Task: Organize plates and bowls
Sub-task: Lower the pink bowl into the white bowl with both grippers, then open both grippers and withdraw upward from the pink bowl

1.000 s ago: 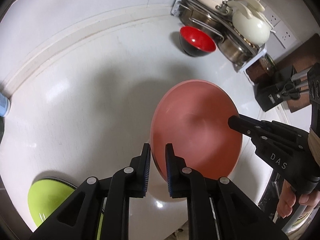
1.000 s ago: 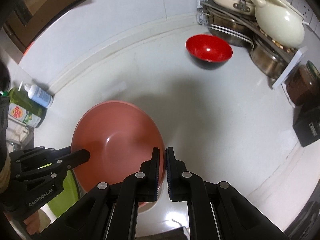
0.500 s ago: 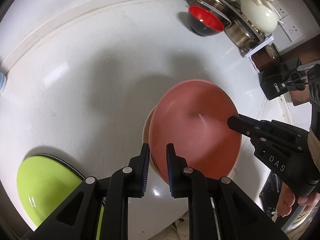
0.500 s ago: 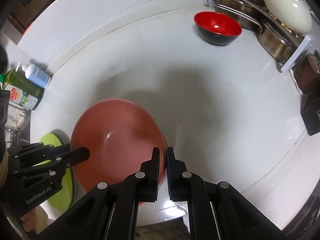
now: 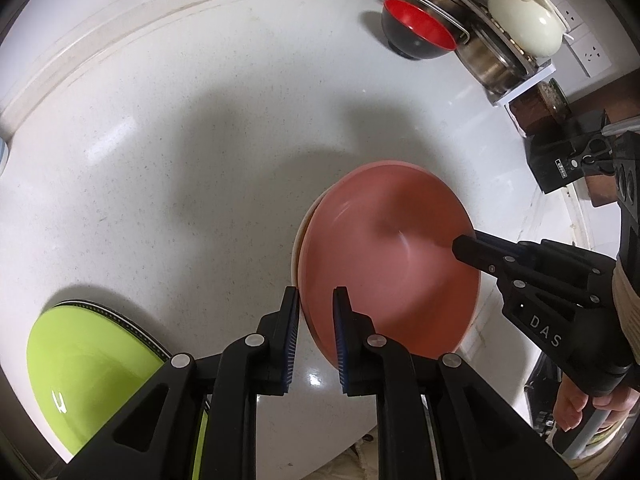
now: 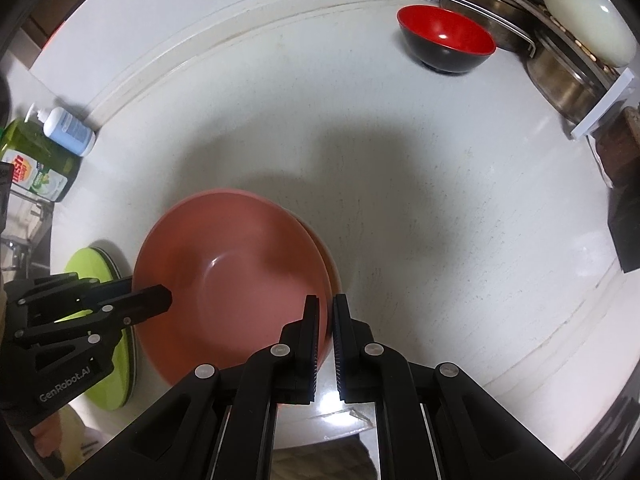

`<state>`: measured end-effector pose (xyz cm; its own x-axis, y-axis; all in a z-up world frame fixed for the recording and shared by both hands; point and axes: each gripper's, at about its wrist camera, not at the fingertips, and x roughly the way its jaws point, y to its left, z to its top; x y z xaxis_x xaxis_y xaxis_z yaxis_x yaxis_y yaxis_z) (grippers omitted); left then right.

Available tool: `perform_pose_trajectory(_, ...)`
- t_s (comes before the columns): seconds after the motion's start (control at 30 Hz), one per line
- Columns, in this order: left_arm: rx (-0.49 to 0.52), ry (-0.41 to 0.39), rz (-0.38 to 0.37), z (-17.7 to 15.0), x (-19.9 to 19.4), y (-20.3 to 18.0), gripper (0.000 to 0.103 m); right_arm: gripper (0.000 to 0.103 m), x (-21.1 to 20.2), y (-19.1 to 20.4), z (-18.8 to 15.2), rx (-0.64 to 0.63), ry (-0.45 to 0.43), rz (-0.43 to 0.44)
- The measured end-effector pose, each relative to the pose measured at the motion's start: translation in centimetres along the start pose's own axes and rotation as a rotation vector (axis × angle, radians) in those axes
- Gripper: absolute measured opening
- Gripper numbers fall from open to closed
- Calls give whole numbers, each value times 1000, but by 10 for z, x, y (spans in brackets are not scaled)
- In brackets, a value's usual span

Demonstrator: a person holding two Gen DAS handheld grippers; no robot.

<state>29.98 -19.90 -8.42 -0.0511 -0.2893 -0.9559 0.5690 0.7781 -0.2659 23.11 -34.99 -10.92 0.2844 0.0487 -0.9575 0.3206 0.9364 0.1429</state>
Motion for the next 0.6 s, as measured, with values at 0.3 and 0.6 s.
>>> perform_pose_trajectory(0.3,-5,7,-3,0,7,2,18,9,6,-1,1,-14,10,-7)
perform_pose_trajectory(0.6,7,-40,38,2,1,-2,38,27,6,-1,2,-31,10,22)
